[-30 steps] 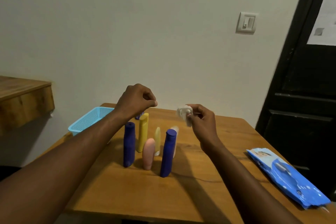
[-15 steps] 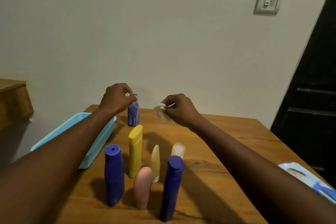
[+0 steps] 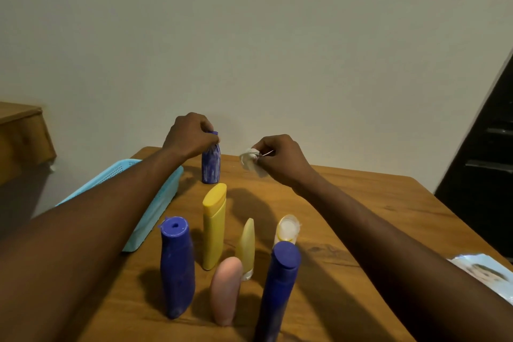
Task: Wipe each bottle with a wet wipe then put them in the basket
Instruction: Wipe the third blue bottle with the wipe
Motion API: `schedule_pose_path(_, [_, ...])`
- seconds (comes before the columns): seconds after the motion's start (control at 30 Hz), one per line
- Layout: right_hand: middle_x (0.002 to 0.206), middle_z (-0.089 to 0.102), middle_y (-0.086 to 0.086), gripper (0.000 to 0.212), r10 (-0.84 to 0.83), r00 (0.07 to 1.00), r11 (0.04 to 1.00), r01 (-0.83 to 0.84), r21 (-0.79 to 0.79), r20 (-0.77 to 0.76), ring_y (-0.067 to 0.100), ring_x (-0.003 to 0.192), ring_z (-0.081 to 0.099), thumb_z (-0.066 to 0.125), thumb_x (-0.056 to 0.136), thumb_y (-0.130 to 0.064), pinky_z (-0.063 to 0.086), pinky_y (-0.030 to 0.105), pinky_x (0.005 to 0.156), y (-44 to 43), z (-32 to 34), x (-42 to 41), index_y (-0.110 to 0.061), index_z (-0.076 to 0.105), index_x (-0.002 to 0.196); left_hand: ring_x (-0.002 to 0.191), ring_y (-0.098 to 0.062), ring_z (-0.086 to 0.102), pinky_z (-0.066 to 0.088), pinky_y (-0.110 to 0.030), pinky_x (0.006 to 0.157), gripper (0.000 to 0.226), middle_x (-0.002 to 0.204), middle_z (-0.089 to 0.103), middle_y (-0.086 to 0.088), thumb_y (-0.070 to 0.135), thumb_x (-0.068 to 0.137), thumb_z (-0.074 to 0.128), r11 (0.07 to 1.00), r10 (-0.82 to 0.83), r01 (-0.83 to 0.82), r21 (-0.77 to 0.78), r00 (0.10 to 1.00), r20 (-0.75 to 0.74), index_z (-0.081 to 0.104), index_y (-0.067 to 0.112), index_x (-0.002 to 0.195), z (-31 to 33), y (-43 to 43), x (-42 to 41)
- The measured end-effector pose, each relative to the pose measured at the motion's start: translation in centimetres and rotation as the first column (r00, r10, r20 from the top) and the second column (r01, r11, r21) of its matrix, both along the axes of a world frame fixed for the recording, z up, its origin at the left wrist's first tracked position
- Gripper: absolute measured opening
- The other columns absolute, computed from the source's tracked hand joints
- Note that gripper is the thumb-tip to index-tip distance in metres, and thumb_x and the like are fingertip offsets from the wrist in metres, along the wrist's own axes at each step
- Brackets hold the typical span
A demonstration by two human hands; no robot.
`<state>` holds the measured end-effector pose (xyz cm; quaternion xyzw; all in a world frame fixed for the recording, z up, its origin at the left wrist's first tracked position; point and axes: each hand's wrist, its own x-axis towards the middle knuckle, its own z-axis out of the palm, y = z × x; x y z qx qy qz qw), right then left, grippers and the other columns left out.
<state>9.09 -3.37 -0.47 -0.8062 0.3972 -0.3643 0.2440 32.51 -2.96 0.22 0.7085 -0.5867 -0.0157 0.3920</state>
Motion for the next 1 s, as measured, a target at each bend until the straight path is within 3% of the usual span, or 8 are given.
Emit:
schedule_pose_path(0.27, [0.091,0.073,0.006,0.015,-0.023,0.99,0.999,0.019,0.027,0.141,0.021,0.085,0.068,0.063,0.088,-0.002,0.055,0.031,0.067,3.2,3.5,-3.2,-0.008,0.075,0.092,0.088,-0.014,0.067,0.051,-0.025,0.07,0.019,0.091,0.072,0.0,0.024,0.076,0.082,0.995,-0.069,0.065,-0.081,0.997,-0.047,0.074,0.014,0.09,5.2,3.6,-3.2])
schedule_pose_path(0.43, [0.085,0.07,0.003,0.018,-0.081,0.969,0.997,0.077,0.03,0.235,0.015,0.078,0.064,0.063,0.089,-0.001,0.049,0.023,0.062,7.2,6.3,-6.6,-0.006,0.075,0.1,0.08,-0.008,0.066,0.049,-0.022,0.059,0.024,0.086,0.071,0.002,0.026,0.074,0.084,0.977,-0.192,0.179,-0.115,0.976,-0.107,0.07,0.015,0.09,10.9,7.5,-8.3])
schedule_pose_path(0.6, [0.099,0.071,0.005,0.019,-0.171,0.901,0.985,0.17,0.04,0.398,0.02,0.091,0.068,0.065,0.092,-0.005,0.057,0.028,0.069,11.5,7.5,-11.4,-0.011,0.071,0.109,0.09,-0.013,0.069,0.062,-0.033,0.071,0.025,0.092,0.074,0.004,0.029,0.076,0.083,0.934,-0.356,0.347,-0.089,0.928,-0.113,0.075,0.019,0.098,14.3,12.1,-15.2])
schedule_pose_path(0.73, [0.106,0.069,-0.001,0.022,-0.253,0.824,0.964,0.257,0.064,0.507,0.014,0.097,0.067,0.064,0.096,-0.009,0.056,0.021,0.07,15.3,6.4,-15.5,-0.017,0.065,0.117,0.089,-0.011,0.069,0.058,-0.025,0.066,0.03,0.098,0.075,0.007,0.034,0.077,0.085,0.895,-0.445,0.443,-0.04,0.893,-0.062,0.079,0.018,0.101,13.8,15.4,-20.5])
schedule_pose_path(0.87, [0.1,0.071,-0.003,0.016,-0.285,0.78,0.958,0.258,0.128,0.557,0.015,0.095,0.068,0.062,0.097,-0.011,0.062,0.034,0.077,19.7,3.6,-18.7,-0.023,0.068,0.106,0.084,-0.009,0.069,0.058,-0.026,0.067,0.023,0.093,0.075,0.006,0.03,0.078,0.084,0.878,-0.478,0.479,0.014,0.878,-0.036,0.08,0.017,0.096,10.8,18.7,-24.8])
schedule_pose_path(1.0, [0.098,0.074,-0.006,0.014,-0.301,0.769,0.954,0.246,0.174,0.564,0.012,0.095,0.069,0.063,0.099,-0.018,0.061,0.034,0.079,23.0,0.1,-20.2,-0.029,0.071,0.103,0.077,-0.008,0.067,0.06,-0.028,0.071,0.024,0.087,0.072,0.006,0.035,0.079,0.082,0.89,-0.454,0.451,0.07,0.89,0.04,0.078,0.016,0.093,6.5,21.0,-28.3])
